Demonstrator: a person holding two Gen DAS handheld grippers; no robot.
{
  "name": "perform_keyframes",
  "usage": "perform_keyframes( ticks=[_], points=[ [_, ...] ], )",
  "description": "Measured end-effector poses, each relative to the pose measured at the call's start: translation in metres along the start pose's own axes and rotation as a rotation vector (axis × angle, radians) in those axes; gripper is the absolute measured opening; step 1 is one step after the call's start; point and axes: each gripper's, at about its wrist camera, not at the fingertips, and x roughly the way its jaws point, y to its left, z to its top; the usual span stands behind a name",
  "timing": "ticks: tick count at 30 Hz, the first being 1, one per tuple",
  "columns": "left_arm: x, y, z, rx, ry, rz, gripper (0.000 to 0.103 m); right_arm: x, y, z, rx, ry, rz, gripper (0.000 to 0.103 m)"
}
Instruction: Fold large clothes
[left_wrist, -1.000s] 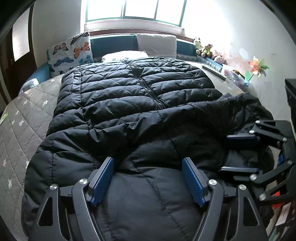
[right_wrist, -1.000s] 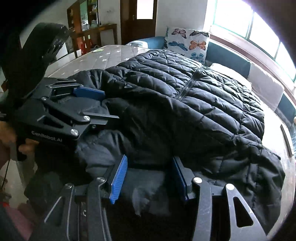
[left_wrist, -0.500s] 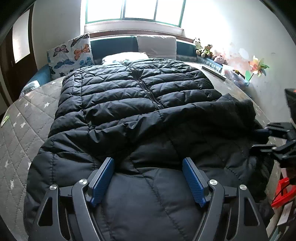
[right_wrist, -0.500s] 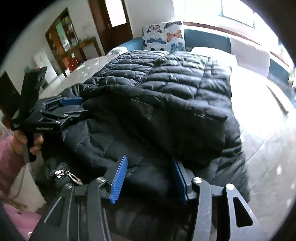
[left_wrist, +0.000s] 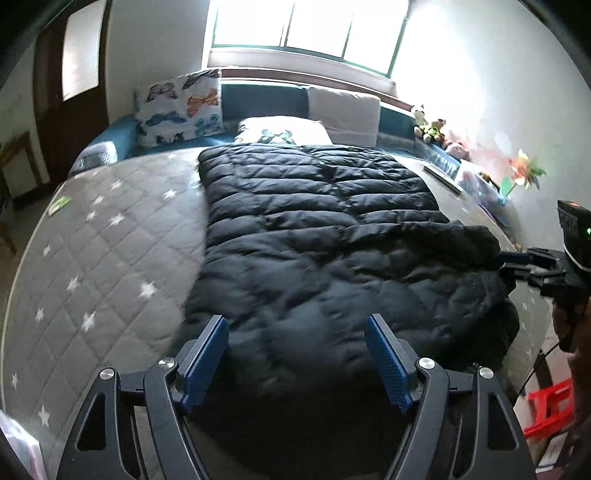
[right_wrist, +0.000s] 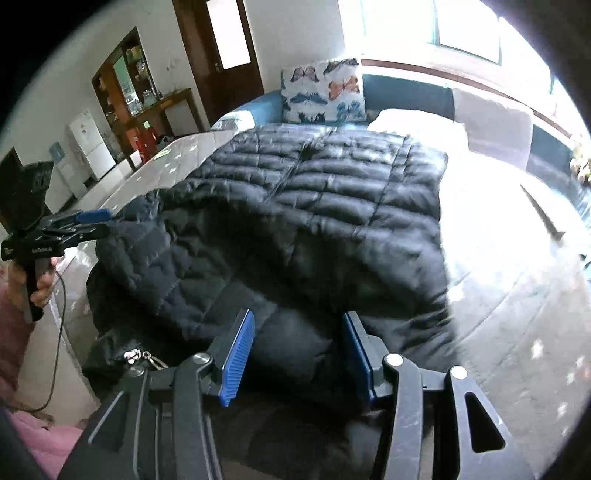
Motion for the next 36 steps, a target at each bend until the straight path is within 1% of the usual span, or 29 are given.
perform_keyframes(
  ticks=[2,6,10,12,14,16,18,19,21,22,25,27,28,30,31,33,34,36],
  points=[
    [-0.003,0.007,-0.006,-0.006,0.005,-0.001,0.081,-0.005,-0.004,0.01,0.006,-0.014,-0.006,0.054],
    [0.005,0.014,-0.013,-0.018,0.031,-0.014,0.081,0.003,-0.01,0.025,0.0,-0.005,-0.028,0.054],
    [0.017,0.021,-0.022,-0.061,0.066,-0.053,0.081,0.028,-0.025,0.027,0.037,0.058,-0.059,0.054],
    [0.024,0.021,-0.023,-0.069,0.078,-0.07,0.081,0.046,-0.035,0.019,0.061,0.113,-0.083,0.054],
    [0.027,0.023,-0.024,-0.078,0.085,-0.082,0.081,0.059,-0.045,0.01,0.099,0.143,-0.056,0.055],
    [0.025,0.024,-0.023,-0.081,0.082,-0.082,0.081,0.06,-0.051,0.006,0.128,0.128,-0.026,0.055],
    [0.016,0.024,-0.018,-0.081,0.07,-0.062,0.081,0.054,-0.05,0.009,0.139,0.125,-0.035,0.055],
    [0.007,0.024,-0.014,-0.073,0.046,-0.049,0.081,0.049,-0.048,0.011,0.129,0.121,-0.046,0.055],
    [-0.007,0.022,-0.007,-0.057,0.009,-0.024,0.081,0.036,-0.039,0.015,0.073,0.095,-0.1,0.057],
    [-0.015,0.021,-0.003,-0.05,-0.011,-0.021,0.081,0.029,-0.034,0.017,0.048,0.079,-0.119,0.057],
    [-0.024,0.016,0.009,-0.033,-0.031,-0.041,0.081,0.009,-0.021,0.03,-0.005,0.025,-0.157,0.057],
    [-0.018,0.009,0.019,-0.02,-0.026,-0.065,0.081,0.002,-0.016,0.038,-0.017,-0.009,-0.154,0.057],
    [-0.013,0.006,0.023,-0.018,-0.018,-0.076,0.081,0.0,-0.012,0.041,-0.02,-0.023,-0.141,0.059],
    [0.005,-0.001,0.028,-0.016,0.013,-0.097,0.08,0.007,-0.008,0.046,-0.028,-0.016,-0.118,0.061],
    [0.012,-0.005,0.03,-0.016,0.028,-0.101,0.08,0.012,-0.006,0.047,-0.035,-0.006,-0.126,0.061],
    [0.028,-0.011,0.032,-0.012,0.059,-0.117,0.079,0.015,-0.003,0.049,-0.057,-0.018,-0.22,0.061],
    [0.033,-0.013,0.032,-0.008,0.066,-0.121,0.079,0.012,-0.003,0.05,-0.063,-0.029,-0.234,0.061],
    [0.042,-0.019,0.032,0.012,0.078,-0.114,0.079,0.005,-0.004,0.051,-0.049,-0.032,-0.218,0.061]
  ],
)
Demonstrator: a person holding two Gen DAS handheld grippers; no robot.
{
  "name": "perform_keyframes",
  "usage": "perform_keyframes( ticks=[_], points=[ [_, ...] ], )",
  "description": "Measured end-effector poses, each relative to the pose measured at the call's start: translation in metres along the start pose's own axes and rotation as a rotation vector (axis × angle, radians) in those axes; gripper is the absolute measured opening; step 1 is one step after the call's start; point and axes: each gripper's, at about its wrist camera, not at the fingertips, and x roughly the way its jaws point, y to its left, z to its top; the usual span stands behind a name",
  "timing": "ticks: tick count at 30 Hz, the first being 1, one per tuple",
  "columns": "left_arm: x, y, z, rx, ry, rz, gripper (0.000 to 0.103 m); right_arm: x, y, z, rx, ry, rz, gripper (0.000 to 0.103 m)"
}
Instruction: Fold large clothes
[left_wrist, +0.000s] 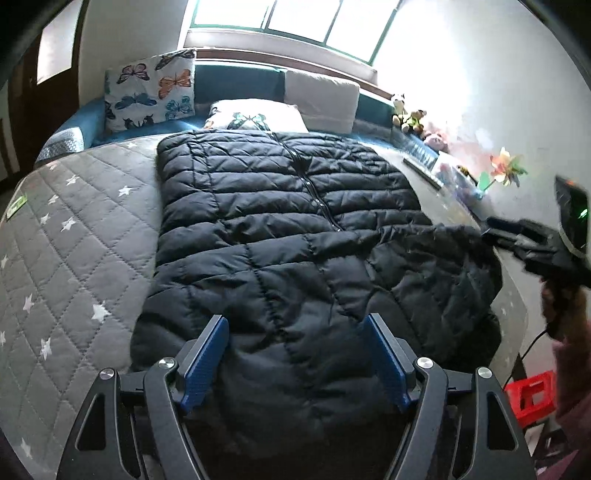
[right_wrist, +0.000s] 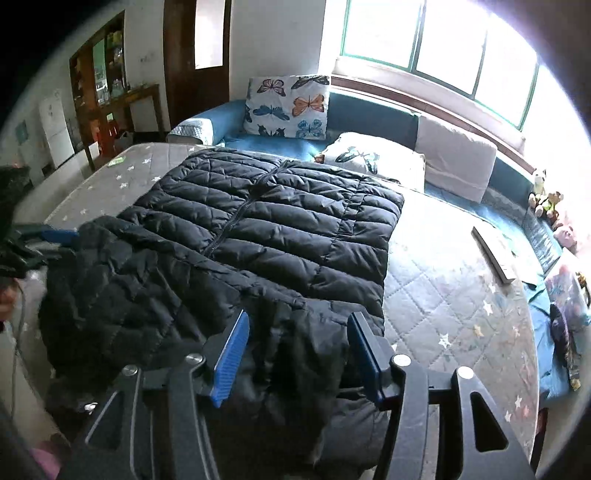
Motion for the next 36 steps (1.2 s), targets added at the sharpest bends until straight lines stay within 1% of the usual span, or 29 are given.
perform_keyframes(
  ticks=[2,4,6,7,9,11,15,17,20,24,27,31,33,34,36],
  points=[
    [0.005,-0.002,0.0,0.005,0.008,0.003,0.079,-0.006,0.0,0.002,-0.004,-0.009,0.022,0.061],
    [0.005,-0.003,0.002,-0.004,0.011,0.005,0.079,-0.013,0.005,0.007,-0.029,-0.032,0.021,0.061],
    [-0.002,-0.006,0.007,-0.01,-0.001,-0.024,0.079,-0.017,0.011,0.011,-0.049,-0.055,0.06,0.061],
    [-0.005,-0.01,0.009,-0.003,-0.011,-0.035,0.079,-0.016,0.014,0.013,-0.055,-0.053,0.093,0.061],
    [-0.007,-0.014,0.013,0.015,-0.016,-0.031,0.079,-0.004,0.02,0.015,-0.06,-0.028,0.147,0.061],
    [-0.002,-0.014,0.017,0.014,-0.003,-0.032,0.079,0.017,0.023,0.015,-0.052,0.028,0.174,0.061],
    [0.016,-0.008,0.017,0.002,0.036,-0.036,0.079,0.046,0.017,0.005,-0.014,0.097,0.17,0.061],
    [0.024,-0.005,0.014,-0.002,0.048,-0.045,0.079,0.054,0.012,-0.002,0.006,0.122,0.181,0.061],
    [0.035,-0.001,0.012,-0.01,0.06,-0.062,0.079,0.068,0.003,-0.017,0.032,0.18,0.215,0.061],
    [0.047,0.002,0.01,-0.002,0.066,-0.062,0.079,0.078,-0.002,-0.026,0.044,0.187,0.245,0.06],
    [0.051,-0.003,0.008,0.022,0.064,-0.035,0.079,0.082,0.0,-0.032,0.036,0.171,0.241,0.06],
    [0.05,-0.011,0.006,0.057,0.069,0.009,0.079,0.075,0.007,-0.032,-0.012,0.162,0.196,0.06],
    [0.043,-0.014,0.008,0.057,0.067,0.015,0.079,0.064,0.011,-0.029,-0.032,0.165,0.156,0.061],
    [0.038,-0.016,0.008,0.058,0.063,0.015,0.079,0.054,0.013,-0.027,-0.042,0.153,0.136,0.061],
    [0.026,-0.021,0.006,0.067,0.049,0.01,0.079,0.032,0.017,-0.025,-0.065,0.112,0.126,0.06]
  ],
)
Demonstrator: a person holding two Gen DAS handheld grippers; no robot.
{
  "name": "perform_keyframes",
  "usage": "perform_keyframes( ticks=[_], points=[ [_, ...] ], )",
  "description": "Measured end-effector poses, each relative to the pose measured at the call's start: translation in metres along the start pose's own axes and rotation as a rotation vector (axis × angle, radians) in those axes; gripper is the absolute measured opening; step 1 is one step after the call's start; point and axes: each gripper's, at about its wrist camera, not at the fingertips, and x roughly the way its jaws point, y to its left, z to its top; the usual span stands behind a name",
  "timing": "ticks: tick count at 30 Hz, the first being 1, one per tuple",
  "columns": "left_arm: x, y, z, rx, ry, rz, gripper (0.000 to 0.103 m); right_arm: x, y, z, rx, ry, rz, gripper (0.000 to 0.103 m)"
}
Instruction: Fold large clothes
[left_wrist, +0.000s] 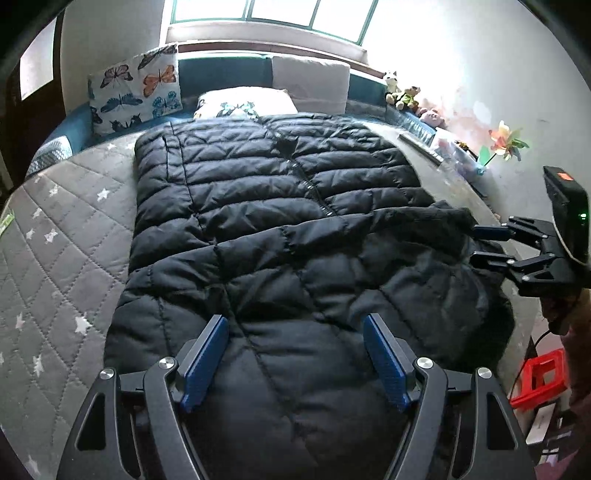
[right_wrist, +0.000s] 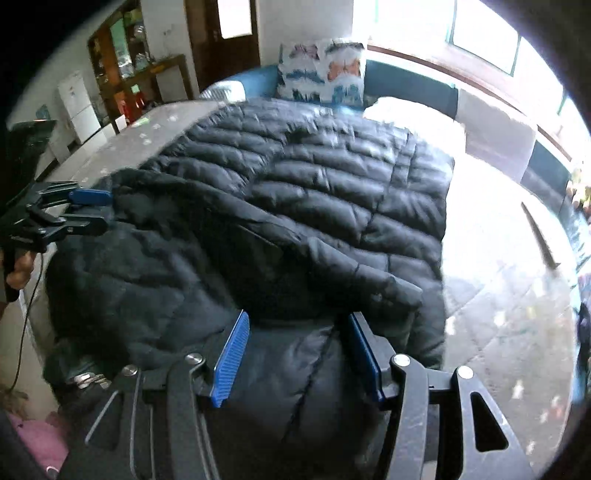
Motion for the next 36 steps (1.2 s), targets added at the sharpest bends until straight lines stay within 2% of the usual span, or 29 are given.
perform_keyframes(
  ticks=[3,5,8,10,13,18,21,27,33,35,36],
  points=[
    [-0.023,-0.011,-0.006,0.025,-0.029,-0.017,0.079,-0.022,0.007,-0.001,-0.009,-0.046,0.007,0.061],
    [-0.038,-0.021,-0.013,0.049,-0.039,-0.032,0.079,-0.022,0.01,-0.004,-0.016,-0.039,0.022,0.061],
    [-0.053,-0.04,-0.03,0.092,-0.021,-0.05,0.079,0.003,0.009,-0.01,-0.02,0.035,0.017,0.06],
    [-0.057,-0.052,-0.044,0.115,0.001,-0.055,0.079,0.026,0.002,-0.017,0.013,0.087,0.055,0.061],
    [-0.063,-0.07,-0.071,0.144,0.056,-0.07,0.079,0.032,-0.003,-0.019,0.036,0.081,0.079,0.061],
    [-0.054,-0.089,-0.113,0.14,0.165,-0.119,0.079,0.003,0.012,-0.02,-0.024,0.043,0.002,0.061],
    [-0.044,-0.099,-0.133,0.136,0.225,-0.127,0.079,-0.022,0.02,-0.023,-0.044,-0.004,0.005,0.061],
    [-0.034,-0.11,-0.15,0.144,0.252,-0.095,0.079,-0.05,0.034,-0.046,-0.1,-0.026,0.028,0.061],
    [-0.028,-0.104,-0.155,0.114,0.274,-0.062,0.059,-0.048,0.049,-0.086,-0.185,0.036,0.024,0.061],
    [-0.028,-0.101,-0.155,0.11,0.269,-0.044,0.042,-0.042,0.053,-0.1,-0.205,0.078,0.027,0.061],
    [-0.028,-0.099,-0.155,0.11,0.268,-0.037,0.037,-0.04,0.056,-0.106,-0.215,0.092,0.031,0.061]
  ],
)
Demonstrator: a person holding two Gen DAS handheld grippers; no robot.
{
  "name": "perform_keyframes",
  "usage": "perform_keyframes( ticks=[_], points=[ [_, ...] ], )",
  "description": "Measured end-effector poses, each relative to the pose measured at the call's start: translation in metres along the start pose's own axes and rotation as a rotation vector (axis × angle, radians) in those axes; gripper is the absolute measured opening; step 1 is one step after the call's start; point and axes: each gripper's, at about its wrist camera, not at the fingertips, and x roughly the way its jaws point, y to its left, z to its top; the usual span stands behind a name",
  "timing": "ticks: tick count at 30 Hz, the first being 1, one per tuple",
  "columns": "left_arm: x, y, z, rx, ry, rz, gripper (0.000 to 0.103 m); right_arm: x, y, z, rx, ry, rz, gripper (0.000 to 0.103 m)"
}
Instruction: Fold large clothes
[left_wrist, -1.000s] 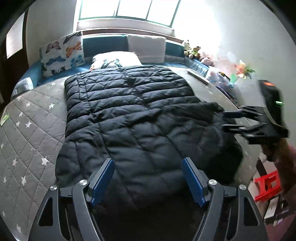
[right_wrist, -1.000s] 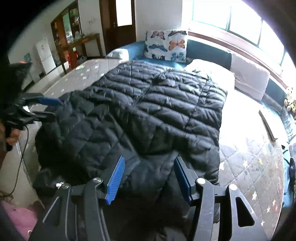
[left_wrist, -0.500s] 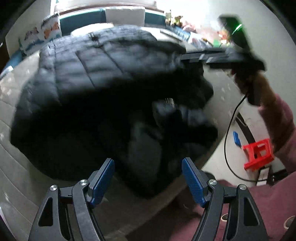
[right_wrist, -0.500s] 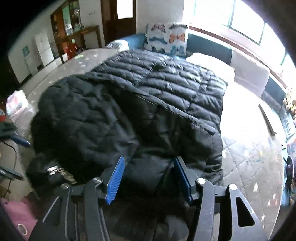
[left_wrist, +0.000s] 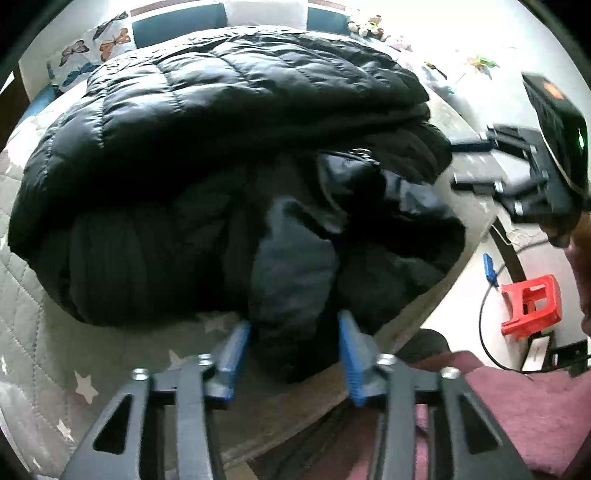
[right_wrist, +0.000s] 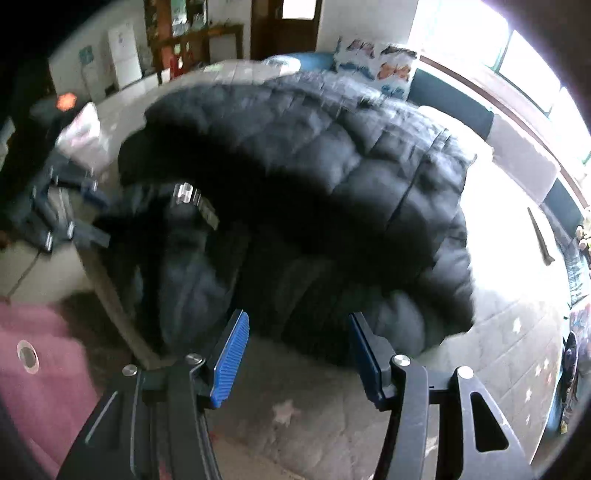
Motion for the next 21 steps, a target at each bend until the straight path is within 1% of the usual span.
perform_keyframes(
  ticks=[2,4,5,7,10,12,15,18,19,20,21],
  points=[
    [-0.003,0.003,0.0,-0.009,-0.007,0.004,0.022,0.005,0.007,-0.006,-0.031,0.02,-0.002,0.061],
    [-0.011,0.005,0.001,-0.007,-0.023,0.013,0.014,0.011,0.019,-0.01,-0.079,0.024,-0.007,0.061],
    [-0.011,0.008,0.002,-0.002,-0.031,0.022,0.012,0.014,0.025,-0.011,-0.102,0.025,0.003,0.061],
    [-0.023,0.01,0.003,0.006,-0.059,0.029,0.01,0.019,0.037,-0.013,-0.15,0.019,0.015,0.061],
    [-0.041,0.008,0.014,0.018,-0.113,0.027,0.01,0.026,0.058,-0.014,-0.247,-0.01,-0.014,0.061],
    [-0.052,0.009,0.022,0.023,-0.14,0.024,0.009,0.028,0.068,-0.012,-0.293,-0.047,-0.037,0.061],
    [-0.061,0.013,0.035,0.019,-0.163,0.007,0.009,0.027,0.072,-0.001,-0.301,-0.113,-0.021,0.061],
    [-0.064,0.013,0.043,0.008,-0.173,-0.016,0.009,0.027,0.067,0.011,-0.254,-0.143,0.001,0.061],
    [-0.064,0.014,0.044,0.003,-0.174,-0.032,0.01,0.027,0.064,0.015,-0.233,-0.147,0.017,0.056],
    [-0.068,0.019,0.039,0.009,-0.175,-0.038,0.01,0.026,0.059,0.019,-0.203,-0.153,0.044,0.049],
    [-0.069,0.02,0.036,0.014,-0.172,-0.038,0.011,0.026,0.054,0.022,-0.187,-0.159,0.058,0.036]
  ],
)
